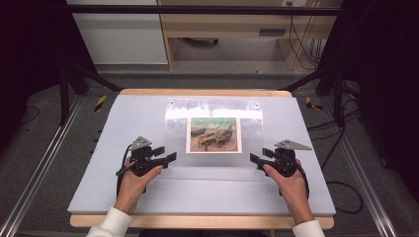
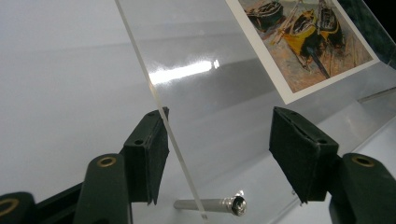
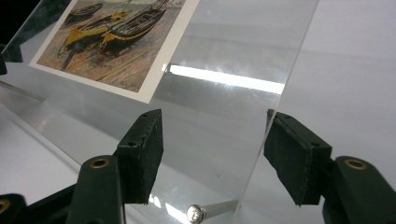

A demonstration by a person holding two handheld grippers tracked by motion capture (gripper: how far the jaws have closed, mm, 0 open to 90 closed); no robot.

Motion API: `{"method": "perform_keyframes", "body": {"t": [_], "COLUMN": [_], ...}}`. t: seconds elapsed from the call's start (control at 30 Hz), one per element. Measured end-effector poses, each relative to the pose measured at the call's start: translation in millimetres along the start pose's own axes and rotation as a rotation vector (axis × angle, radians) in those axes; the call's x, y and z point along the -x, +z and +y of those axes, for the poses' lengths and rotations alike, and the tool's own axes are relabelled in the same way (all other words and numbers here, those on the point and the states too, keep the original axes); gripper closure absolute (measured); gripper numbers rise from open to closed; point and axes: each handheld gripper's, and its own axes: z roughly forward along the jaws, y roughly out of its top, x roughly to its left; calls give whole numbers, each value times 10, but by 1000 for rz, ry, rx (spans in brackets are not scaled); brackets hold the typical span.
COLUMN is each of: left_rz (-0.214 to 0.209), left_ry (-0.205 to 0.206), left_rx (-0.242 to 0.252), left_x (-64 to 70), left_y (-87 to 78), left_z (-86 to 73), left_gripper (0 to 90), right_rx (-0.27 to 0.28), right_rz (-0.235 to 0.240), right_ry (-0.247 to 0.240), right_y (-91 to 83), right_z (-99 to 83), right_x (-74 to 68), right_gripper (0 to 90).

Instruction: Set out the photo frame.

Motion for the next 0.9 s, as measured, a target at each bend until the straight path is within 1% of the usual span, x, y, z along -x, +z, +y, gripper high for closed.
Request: {"method": "perform_keyframes", "body": {"t": [0.2, 0.47, 0.73, 0.83, 0.9], "left_rz": [7, 21, 27, 26, 33], "left_ry": [-3, 5, 1, -8, -7], "left_rx": [2, 10, 19, 26, 27], "left_x": [15, 47, 65, 69, 78], "left_y": [-14, -43, -77, -88, -99], "left_z": [-9, -33, -59, -70, -80], "left_gripper": [381, 395, 425, 438, 445], "right_rx": [2, 0, 6, 8, 8], "right_rz": [-6, -16, -26, -28, -29], "right_ry": [-17, -39, -48, -49, -52], "right_y": [-6, -41, -76, -92, -104], "right_z": [-8, -26, -53, -65, -73], "right_x": [-6, -38, -64, -72, -78], "right_gripper": [383, 395, 420, 430, 434]}}
